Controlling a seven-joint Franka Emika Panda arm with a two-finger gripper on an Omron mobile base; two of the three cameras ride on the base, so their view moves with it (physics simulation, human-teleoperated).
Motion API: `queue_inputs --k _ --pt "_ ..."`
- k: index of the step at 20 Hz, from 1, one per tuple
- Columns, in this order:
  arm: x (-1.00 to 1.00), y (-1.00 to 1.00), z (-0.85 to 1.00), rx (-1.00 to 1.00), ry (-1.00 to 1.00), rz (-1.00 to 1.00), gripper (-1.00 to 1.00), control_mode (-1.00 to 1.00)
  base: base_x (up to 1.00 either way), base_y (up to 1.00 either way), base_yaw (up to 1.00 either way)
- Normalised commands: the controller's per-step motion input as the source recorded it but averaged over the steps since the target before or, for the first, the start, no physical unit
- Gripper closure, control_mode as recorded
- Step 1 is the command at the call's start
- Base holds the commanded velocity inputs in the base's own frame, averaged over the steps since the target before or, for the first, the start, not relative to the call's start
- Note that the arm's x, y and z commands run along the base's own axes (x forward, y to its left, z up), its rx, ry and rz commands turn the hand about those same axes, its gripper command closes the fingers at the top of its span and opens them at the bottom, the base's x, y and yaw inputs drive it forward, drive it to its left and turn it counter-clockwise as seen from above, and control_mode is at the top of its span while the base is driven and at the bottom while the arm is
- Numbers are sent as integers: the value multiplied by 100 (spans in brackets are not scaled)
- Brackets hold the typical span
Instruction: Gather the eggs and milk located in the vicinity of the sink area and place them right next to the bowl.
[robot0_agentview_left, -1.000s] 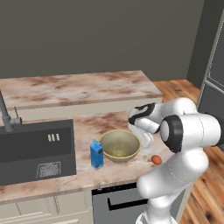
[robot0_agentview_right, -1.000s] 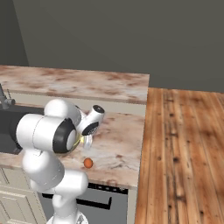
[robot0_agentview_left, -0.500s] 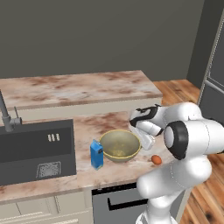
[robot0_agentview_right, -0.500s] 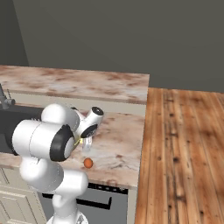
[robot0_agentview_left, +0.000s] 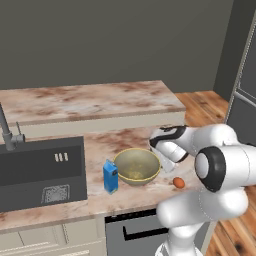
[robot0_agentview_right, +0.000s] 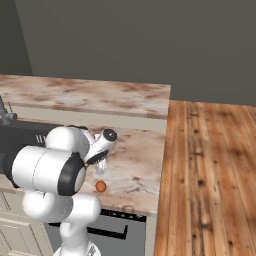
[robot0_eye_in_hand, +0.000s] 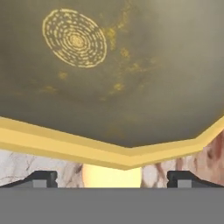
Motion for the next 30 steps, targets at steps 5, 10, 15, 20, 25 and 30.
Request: queue_inputs --k 5,10,15,20,25,30 --pt "-1 -16 27 7 -19 0 -100 -100 0 0 0" --pt "-1 -33 78 10 -1 0 -100 -100 0 0 0" --pt "0 -28 96 13 18 -8 -100 -100 0 0 0" --pt "0 -10 100 14 34 -10 -100 -100 0 0 0" --pt "-7 -6 83 12 36 -14 -100 -100 0 0 0" --pt "-27 -6 43 12 32 -31 -100 -100 0 0 0"
